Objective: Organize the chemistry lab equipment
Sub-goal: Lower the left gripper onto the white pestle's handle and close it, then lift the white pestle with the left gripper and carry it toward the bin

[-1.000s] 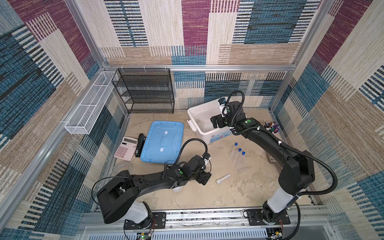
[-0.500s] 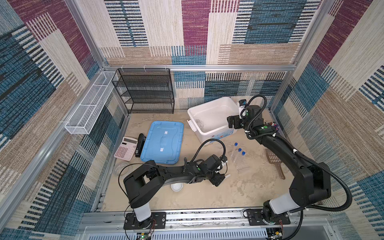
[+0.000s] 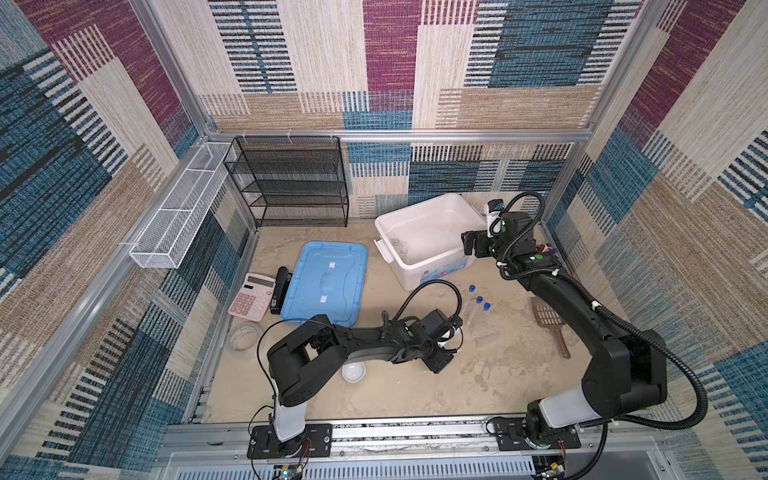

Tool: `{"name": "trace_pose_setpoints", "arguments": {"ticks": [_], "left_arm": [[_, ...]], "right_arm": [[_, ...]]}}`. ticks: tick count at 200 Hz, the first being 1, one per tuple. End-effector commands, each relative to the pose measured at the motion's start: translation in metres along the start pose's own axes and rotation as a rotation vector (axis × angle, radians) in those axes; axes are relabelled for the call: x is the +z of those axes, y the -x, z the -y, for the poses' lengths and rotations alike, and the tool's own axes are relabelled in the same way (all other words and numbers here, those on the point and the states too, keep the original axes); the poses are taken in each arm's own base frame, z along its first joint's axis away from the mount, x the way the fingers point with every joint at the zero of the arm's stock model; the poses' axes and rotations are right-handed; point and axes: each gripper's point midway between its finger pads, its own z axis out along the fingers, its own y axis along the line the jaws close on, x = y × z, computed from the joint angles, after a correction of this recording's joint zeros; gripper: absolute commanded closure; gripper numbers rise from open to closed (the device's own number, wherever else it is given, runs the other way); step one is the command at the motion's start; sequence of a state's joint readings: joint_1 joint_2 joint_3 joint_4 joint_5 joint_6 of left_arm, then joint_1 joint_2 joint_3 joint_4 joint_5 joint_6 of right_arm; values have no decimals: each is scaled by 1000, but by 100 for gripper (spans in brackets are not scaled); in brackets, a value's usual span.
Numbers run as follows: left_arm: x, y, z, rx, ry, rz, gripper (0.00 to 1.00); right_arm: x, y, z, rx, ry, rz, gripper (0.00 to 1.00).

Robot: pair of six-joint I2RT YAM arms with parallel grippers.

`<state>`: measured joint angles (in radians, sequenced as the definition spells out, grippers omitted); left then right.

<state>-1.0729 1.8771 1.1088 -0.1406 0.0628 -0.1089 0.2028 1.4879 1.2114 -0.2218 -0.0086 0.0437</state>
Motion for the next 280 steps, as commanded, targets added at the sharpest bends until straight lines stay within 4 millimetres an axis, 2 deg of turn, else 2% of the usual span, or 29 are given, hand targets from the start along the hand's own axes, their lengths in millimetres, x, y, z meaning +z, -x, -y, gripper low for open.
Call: {"name": "trace_pose_setpoints", "arguments": {"ticks": [1, 103, 152, 212, 240, 280], "left_arm": [[2, -2, 3, 27, -14, -22, 33], [14, -5, 7, 47, -32, -75, 47], [16, -12, 5, 49, -24, -104, 54], [17, -19, 4, 49, -21, -125, 66], [17, -24, 2, 46, -7, -133, 77], [15, -29, -2, 44, 10, -138, 82]], "right_arm": [[-3, 9, 1, 21, 11, 41, 1], [-4, 7, 10, 49, 4, 42, 1], [1, 6, 24, 88, 7, 43, 1], [15, 6, 31, 105, 19, 34, 1], [27, 6, 33, 117, 33, 18, 1], [43, 5, 40, 130, 40, -5, 1]]}}
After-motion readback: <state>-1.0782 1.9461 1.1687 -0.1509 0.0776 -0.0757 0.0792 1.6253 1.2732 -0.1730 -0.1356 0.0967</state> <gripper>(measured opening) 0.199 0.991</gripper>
